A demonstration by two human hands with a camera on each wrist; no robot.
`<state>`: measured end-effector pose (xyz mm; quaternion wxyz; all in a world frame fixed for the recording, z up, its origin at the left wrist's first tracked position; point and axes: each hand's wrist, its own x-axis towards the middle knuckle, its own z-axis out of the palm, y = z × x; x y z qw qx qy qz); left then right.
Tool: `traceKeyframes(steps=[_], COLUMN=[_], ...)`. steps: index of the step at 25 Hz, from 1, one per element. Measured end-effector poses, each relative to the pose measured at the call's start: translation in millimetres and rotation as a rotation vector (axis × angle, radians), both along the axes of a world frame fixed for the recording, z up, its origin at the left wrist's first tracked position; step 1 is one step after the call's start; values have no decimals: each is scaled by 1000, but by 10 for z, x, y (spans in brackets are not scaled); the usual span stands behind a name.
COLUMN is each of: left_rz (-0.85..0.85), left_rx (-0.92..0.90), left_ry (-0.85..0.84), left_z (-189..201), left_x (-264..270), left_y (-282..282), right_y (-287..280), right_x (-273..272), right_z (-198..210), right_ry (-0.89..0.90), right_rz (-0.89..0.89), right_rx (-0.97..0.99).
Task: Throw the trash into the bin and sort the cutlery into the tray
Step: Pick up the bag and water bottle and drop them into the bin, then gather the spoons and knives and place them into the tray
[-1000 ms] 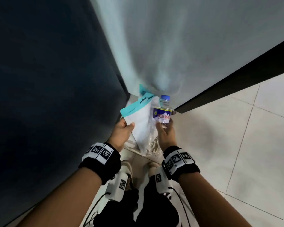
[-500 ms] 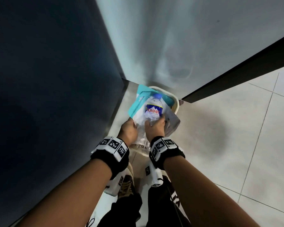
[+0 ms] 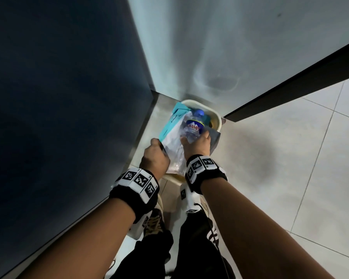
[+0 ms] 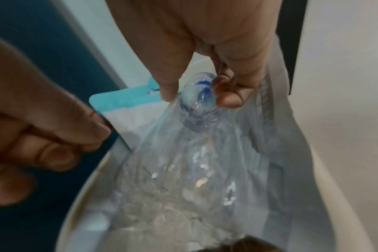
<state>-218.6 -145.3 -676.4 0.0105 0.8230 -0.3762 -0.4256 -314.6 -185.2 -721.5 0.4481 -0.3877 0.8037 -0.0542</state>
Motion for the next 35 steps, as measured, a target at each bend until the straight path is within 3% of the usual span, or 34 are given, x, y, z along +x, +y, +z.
traceKeyframes(steps=[4, 9, 12, 20, 23, 26, 31, 35], left_rz=[89, 58, 123, 298, 330, 329, 494, 597], left_rx=[11, -36, -111, -451, -633, -740, -846, -822], left_ry=[76, 156, 233, 404, 414, 320, 90, -15], left_z=[311, 1035, 1845, 4465, 5361, 6003, 6609, 6619], left_x=[60, 52, 72, 156, 274, 448, 831, 1162], left_y=[23, -128, -228, -163, 66, 296, 930, 1235], right_y=[166, 94, -40, -285, -227, -118, 137, 167], right_x=[-35, -73, -82, 3, 66, 160, 574, 979], right_z=[318, 1144, 1967, 4389, 5208, 5723, 6332, 6529], right_ry=[-21, -45, -76, -175, -225, -330, -434, -400], right_rz=[38, 139, 198, 426, 520, 586, 930, 1151], right_rx=[-56, -120, -219, -522, -615, -722, -717, -746])
